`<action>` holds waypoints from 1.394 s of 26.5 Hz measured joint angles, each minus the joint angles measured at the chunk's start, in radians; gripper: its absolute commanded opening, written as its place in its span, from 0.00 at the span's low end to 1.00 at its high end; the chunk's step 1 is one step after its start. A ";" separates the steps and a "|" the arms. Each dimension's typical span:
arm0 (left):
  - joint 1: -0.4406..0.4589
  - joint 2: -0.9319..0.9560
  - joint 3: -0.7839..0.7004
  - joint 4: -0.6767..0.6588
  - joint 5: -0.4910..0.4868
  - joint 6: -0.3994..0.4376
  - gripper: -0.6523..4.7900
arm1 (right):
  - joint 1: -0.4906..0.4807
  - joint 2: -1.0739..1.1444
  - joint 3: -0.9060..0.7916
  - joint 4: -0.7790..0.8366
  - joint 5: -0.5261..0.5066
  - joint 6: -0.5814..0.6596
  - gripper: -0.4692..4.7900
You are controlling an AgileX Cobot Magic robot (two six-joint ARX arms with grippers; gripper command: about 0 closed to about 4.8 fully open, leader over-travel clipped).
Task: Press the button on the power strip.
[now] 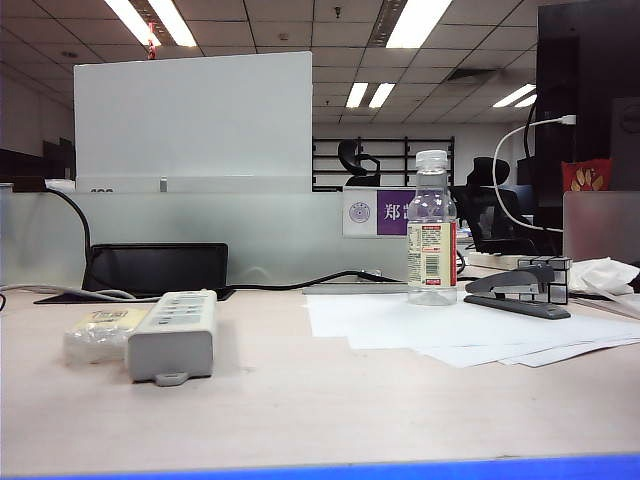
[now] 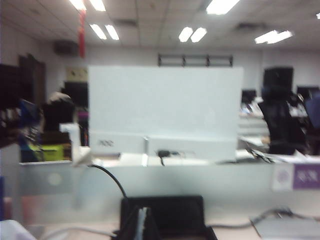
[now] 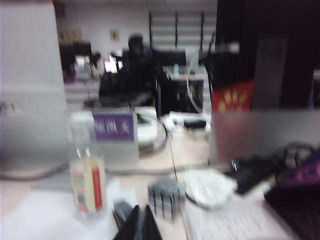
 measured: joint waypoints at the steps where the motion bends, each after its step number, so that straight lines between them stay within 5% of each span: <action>1: 0.000 0.047 0.031 -0.017 0.035 0.003 0.11 | 0.000 0.001 0.027 -0.001 -0.011 0.010 0.09; 4: 0.000 0.215 0.099 -0.008 0.152 -0.003 0.11 | 0.000 0.040 0.076 0.000 -0.013 0.061 0.09; 13: -0.001 1.033 0.557 -0.042 0.639 -0.228 0.11 | 0.005 0.319 0.148 0.080 -0.217 0.122 0.09; 18: -0.001 1.243 0.644 -0.183 0.656 -0.167 0.11 | 0.005 0.471 0.198 0.019 -0.314 0.126 0.09; 28: -0.049 1.421 0.645 -0.226 0.671 -0.068 0.11 | 0.006 0.624 0.226 0.009 -0.409 0.141 0.09; 33: -0.190 1.481 0.645 -0.220 0.560 -0.013 0.11 | 0.035 0.644 0.226 -0.025 -0.426 0.141 0.09; 37: -0.213 1.524 0.645 -0.217 0.449 0.010 0.11 | 0.055 0.649 0.226 -0.059 -0.430 0.135 0.09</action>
